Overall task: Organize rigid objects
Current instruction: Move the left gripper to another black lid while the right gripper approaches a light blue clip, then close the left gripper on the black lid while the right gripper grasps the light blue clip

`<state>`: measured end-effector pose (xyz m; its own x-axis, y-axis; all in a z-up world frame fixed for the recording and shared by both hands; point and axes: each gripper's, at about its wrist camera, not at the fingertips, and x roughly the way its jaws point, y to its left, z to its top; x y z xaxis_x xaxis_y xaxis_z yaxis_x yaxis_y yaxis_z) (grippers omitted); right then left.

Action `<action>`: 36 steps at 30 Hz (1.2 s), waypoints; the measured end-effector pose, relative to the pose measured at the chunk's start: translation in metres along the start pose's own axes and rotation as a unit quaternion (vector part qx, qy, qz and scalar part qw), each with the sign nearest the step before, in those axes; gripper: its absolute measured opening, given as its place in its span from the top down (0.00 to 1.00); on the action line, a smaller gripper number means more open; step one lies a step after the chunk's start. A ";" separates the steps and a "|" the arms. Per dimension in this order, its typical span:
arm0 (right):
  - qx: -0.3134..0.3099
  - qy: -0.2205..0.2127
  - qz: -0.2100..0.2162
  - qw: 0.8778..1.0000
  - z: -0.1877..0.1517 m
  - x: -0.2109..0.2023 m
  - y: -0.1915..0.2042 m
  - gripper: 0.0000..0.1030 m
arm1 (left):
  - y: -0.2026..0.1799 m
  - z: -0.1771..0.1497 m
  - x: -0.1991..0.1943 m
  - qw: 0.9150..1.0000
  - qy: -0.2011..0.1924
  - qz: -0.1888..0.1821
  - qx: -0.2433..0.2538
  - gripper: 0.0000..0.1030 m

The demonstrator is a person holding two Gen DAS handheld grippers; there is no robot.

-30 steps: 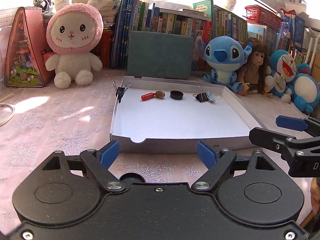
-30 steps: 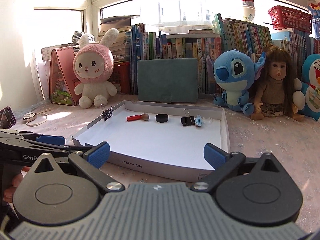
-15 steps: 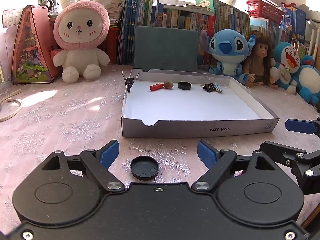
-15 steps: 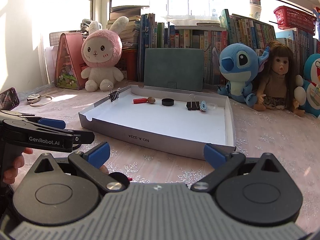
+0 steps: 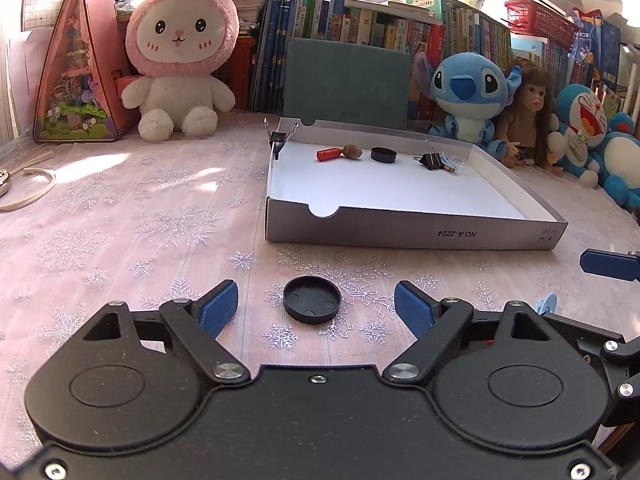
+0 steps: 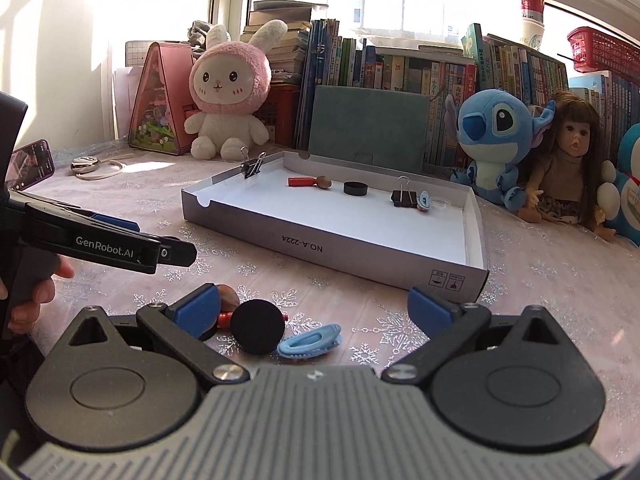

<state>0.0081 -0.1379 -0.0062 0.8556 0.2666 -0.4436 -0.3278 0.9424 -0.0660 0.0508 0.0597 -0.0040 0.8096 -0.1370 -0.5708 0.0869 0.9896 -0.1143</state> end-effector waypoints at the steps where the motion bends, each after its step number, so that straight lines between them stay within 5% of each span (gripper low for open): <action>1: -0.003 0.001 0.002 1.000 0.000 0.000 0.001 0.00 | 0.000 -0.001 -0.001 1.000 -0.002 0.001 0.000 0.18; 10: -0.035 0.006 0.005 0.999 -0.004 -0.005 0.004 0.04 | -0.001 -0.002 -0.004 1.000 -0.006 0.002 0.018 0.25; 13: -0.042 0.018 0.013 0.999 -0.004 -0.007 -0.001 0.11 | 0.000 -0.003 -0.005 1.000 -0.004 -0.001 0.023 0.34; 29: -0.069 0.054 0.019 0.996 -0.006 -0.001 -0.002 0.43 | -0.004 -0.004 0.001 0.999 0.001 0.009 0.043 0.45; 36: -0.065 0.058 0.019 0.996 -0.005 0.003 -0.002 0.55 | -0.006 -0.006 0.000 0.999 -0.002 0.006 0.045 0.62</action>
<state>0.0090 -0.1397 -0.0123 0.7918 0.2700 -0.5479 -0.4154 0.8956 -0.1591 0.0467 0.0536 -0.0084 0.8135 -0.1250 -0.5680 0.1289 0.9911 -0.0335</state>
